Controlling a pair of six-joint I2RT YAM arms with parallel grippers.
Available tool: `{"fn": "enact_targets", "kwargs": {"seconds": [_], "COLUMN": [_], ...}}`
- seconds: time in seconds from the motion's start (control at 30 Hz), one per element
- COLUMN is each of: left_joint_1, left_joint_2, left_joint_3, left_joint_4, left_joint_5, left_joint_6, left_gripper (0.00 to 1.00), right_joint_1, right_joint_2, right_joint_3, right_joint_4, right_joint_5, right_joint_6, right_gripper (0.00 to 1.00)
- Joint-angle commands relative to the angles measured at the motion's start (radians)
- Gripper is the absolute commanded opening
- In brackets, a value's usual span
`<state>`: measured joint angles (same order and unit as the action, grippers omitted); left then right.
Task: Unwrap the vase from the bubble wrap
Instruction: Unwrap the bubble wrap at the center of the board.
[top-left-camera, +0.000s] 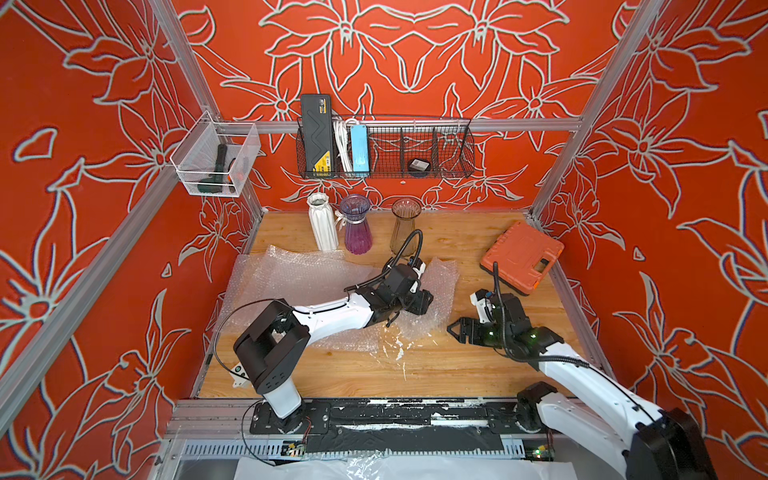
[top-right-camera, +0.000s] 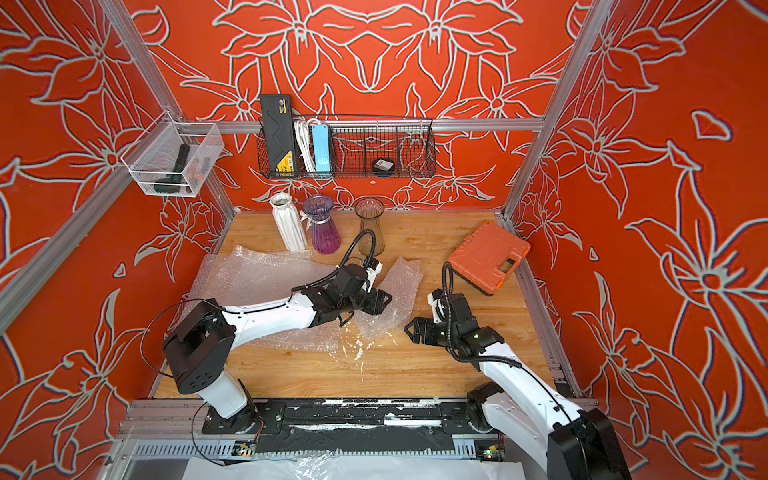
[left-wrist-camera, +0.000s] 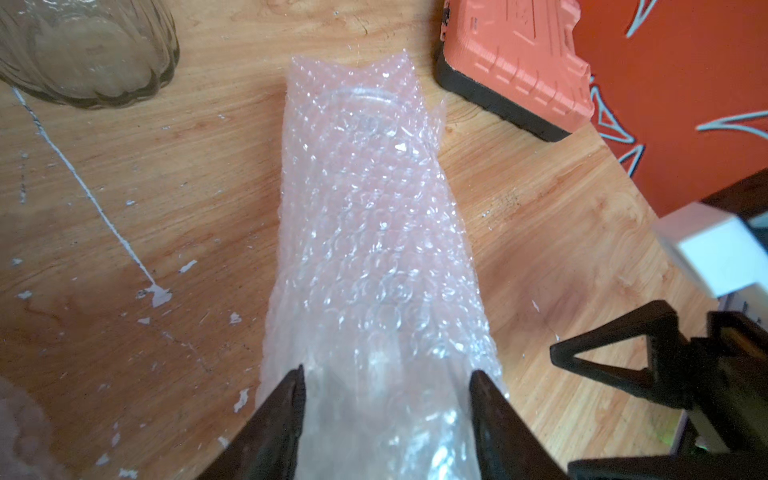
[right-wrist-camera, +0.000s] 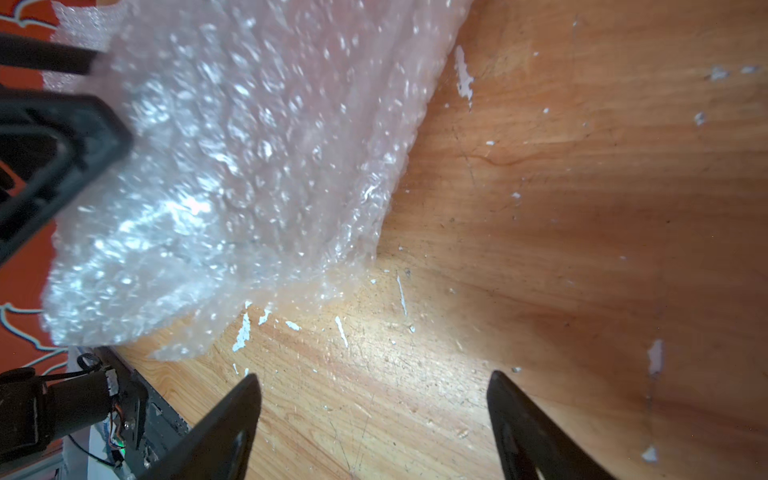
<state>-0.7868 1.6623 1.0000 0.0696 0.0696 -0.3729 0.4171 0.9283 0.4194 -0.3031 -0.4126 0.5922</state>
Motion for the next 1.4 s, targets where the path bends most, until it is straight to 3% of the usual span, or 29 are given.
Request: {"fn": "enact_targets", "kwargs": {"seconds": [0.0, 0.3, 0.73, 0.97, 1.1, 1.23, 1.37], "left_joint_1": [0.004, 0.005, 0.004, 0.003, 0.006, 0.004, 0.004], "left_joint_2": [0.021, -0.058, -0.105, -0.108, -0.1, -0.101, -0.13], "left_joint_3": [-0.086, -0.218, -0.312, -0.285, -0.271, -0.25, -0.235], "left_joint_4": [-0.134, -0.106, -0.073, -0.062, -0.042, -0.045, -0.056], "left_joint_5": [0.025, 0.053, 0.083, 0.114, 0.144, 0.167, 0.18], "left_joint_6": [-0.019, -0.061, -0.093, -0.101, -0.109, -0.11, -0.107], "left_gripper": [0.54, 0.38, 0.38, 0.38, 0.41, 0.59, 0.69], "right_joint_1": [-0.007, -0.006, -0.003, 0.034, 0.06, 0.087, 0.104], "right_joint_2": [-0.007, 0.023, 0.13, 0.005, -0.061, -0.072, -0.064], "right_joint_3": [-0.007, 0.001, 0.033, 0.039, 0.014, -0.009, -0.01], "right_joint_4": [0.037, 0.065, 0.143, 0.04, 0.006, 0.029, 0.049], "right_joint_5": [-0.009, -0.016, -0.069, -0.051, -0.054, -0.06, -0.053], "right_joint_6": [-0.009, -0.005, -0.008, -0.025, -0.006, 0.015, 0.023], "right_gripper": [0.85, 0.74, 0.73, 0.81, 0.81, 0.8, 0.8]}}
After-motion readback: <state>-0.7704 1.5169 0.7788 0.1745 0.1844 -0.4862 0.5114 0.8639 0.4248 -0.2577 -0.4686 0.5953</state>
